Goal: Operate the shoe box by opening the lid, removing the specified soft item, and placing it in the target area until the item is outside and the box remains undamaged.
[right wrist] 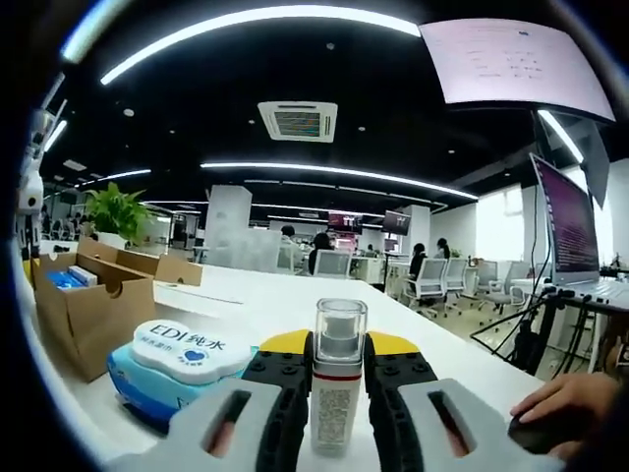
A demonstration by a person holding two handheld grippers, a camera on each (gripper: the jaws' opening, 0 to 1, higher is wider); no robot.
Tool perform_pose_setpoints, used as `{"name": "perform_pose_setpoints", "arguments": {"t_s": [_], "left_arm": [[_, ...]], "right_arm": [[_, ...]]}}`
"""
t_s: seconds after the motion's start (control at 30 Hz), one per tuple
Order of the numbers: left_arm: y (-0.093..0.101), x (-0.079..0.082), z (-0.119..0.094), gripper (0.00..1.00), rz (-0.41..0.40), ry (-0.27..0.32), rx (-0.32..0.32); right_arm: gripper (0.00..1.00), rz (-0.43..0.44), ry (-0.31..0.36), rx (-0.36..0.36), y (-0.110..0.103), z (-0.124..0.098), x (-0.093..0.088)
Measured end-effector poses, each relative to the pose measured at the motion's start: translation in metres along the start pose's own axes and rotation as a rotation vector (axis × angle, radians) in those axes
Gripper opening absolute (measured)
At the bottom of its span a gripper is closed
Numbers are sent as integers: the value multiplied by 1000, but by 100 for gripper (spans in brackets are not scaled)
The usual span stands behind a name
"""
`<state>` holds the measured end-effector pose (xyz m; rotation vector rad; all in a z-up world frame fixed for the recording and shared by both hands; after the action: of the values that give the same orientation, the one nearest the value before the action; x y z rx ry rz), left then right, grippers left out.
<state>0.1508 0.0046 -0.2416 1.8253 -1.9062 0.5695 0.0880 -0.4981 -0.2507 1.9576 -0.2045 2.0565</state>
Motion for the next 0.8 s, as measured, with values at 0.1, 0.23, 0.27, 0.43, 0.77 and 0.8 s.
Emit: {"name": "perform_pose_setpoints", "arguments": {"t_s": [0.1, 0.23, 0.27, 0.43, 0.77, 0.8], "left_arm": [[0, 0, 0, 2, 0, 1, 0], [-1, 0, 0, 2, 0, 0, 0], [-1, 0, 0, 2, 0, 0, 0], [0, 0, 0, 2, 0, 0, 1], [-1, 0, 0, 2, -1, -1, 0], [-1, 0, 0, 2, -1, -1, 0]], "right_arm": [[20, 6, -4, -3, 1, 0, 0], [20, 2, -7, -1, 1, 0, -1], [20, 1, -8, -4, 2, 0, -1], [23, 9, -21, 3, 2, 0, -3], [31, -3, -47, 21, 1, 0, -5], [30, -5, -47, 21, 1, 0, -5]]}}
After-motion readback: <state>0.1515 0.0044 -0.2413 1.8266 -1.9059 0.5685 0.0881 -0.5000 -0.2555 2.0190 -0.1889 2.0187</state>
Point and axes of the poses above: the point that each gripper's makers call its tool centre point, and the gripper's own axes: z roughly forward along the fingers, y roughly to its right, x roughly out of its top, the point moved 8 cm from there along -z, roughly backward along the fingers, and after that the axes turned 6 degrees about -x, right-handed, at the moved point
